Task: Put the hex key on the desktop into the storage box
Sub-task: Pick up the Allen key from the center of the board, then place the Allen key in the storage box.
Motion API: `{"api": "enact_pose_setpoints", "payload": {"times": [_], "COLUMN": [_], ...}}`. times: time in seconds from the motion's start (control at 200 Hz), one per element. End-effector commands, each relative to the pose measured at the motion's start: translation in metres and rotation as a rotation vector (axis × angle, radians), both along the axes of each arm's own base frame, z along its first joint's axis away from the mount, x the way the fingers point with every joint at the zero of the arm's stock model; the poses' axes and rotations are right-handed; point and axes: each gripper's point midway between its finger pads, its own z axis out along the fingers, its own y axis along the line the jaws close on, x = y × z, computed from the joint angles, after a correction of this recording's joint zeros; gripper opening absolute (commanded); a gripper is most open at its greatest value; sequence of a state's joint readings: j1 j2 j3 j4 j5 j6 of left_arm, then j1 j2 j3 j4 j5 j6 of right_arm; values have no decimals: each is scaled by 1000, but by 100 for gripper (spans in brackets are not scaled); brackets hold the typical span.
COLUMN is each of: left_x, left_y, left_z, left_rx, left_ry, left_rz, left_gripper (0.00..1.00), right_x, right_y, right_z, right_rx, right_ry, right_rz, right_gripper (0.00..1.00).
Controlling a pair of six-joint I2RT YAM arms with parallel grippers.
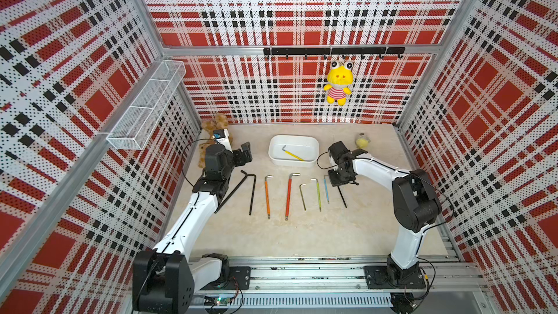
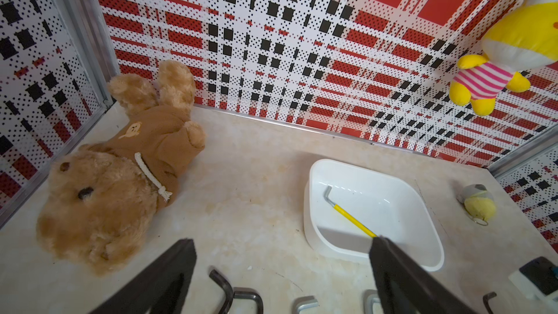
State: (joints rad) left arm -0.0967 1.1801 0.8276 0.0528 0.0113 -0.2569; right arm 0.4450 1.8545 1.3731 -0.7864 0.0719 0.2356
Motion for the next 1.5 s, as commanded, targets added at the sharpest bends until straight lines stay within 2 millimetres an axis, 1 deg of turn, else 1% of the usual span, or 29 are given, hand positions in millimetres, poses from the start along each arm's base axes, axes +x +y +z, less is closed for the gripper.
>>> {"api": "enact_pose_setpoints", "payload": {"times": [0.0, 0.07, 0.095, 0.1, 0.125, 0.13, 0.145, 0.246, 0.341, 0.386, 0.421, 0.531, 0.672, 0.767, 0.812, 0.897, 0.912, 0.937, 1.032, 1.143, 1.188, 1.323, 1.383, 1.433, 1.493], "left_x": [-2, -2, -2, -2, -2, -2, -2, -3, -4, -5, -5, -6, -7, -7, -8, -8, -8, -8, -7, -7, -6, -6, -5, -4, -3], "left_y": [2, 2, 2, 2, 2, 1, 2, 2, 3, 3, 4, 4, 4, 4, 5, 6, 6, 6, 6, 7, 7, 7, 7, 7, 6], "left_z": [10, 8, 8, 8, 8, 8, 8, 10, 12, 13, 13, 13, 12, 12, 12, 12, 12, 13, 11, 9, 9, 9, 8, 6, 7], "left_rx": [8, 7, 7, 7, 7, 7, 7, 7, 7, 7, 8, 10, 11, 15, 18, 22, 22, 24, 24, 26, 28, 27, 26, 25, 23], "left_ry": [-31, -28, -28, -28, -29, -27, -28, -33, -38, -41, -43, -44, -42, -39, -40, -39, -39, -42, -37, -32, -31, -30, -26, -23, -23], "left_rz": [2, 3, 3, 2, 2, 0, 1, 2, 5, 5, 8, 10, 9, 11, 13, 19, 19, 20, 19, 20, 20, 20, 17, 15, 13], "left_gripper": [97, 97, 97, 97, 97, 97, 97, 97, 97, 97, 97, 97, 97, 97, 97, 97, 97, 97, 97, 97, 97, 97, 97, 97, 97], "right_x": [27, 38, 40, 43, 46, 46, 47, 60, 73, 79, 83, 89, 102, 112, 121, 132, 135, 137, 145, 148, 148, 146, 145, 146, 152], "right_y": [18, 32, 33, 34, 37, 43, 48, 69, 88, 98, 106, 138, 175, 192, 196, 202, 203, 205, 209, 211, 211, 210, 212, 213, 214], "right_z": [58, 77, 80, 85, 89, 91, 95, 117, 132, 133, 138, 134, 111, 95, 91, 81, 84, 81, 81, 85, 92, 132, 145, 147, 140], "right_rx": [42, 80, 83, 87, 96, 107, 110, 153, 185, 191, 197, 224, 147, 117, 106, 87, 86, 79, 60, 49, 47, 74, 80, 70, 37], "right_ry": [-174, -236, -243, -255, -267, -274, -288, -351, -380, -380, -391, -405, -471, -495, -505, -512, -521, -521, -541, -551, -558, -636, -680, -705, -716], "right_rz": [118, 196, 196, 196, 200, 251, 290, 404, 491, 528, 558, 682, 775, 811, 806, 820, 820, 826, 838, 853, 858, 855, 865, 883, 907], "right_gripper": [0, 0, 0, 0, 0, 0, 0, 0, 0, 0, 0, 0, 0, 0, 0, 0, 0, 0, 0, 0, 0, 0, 0, 0, 0]}}
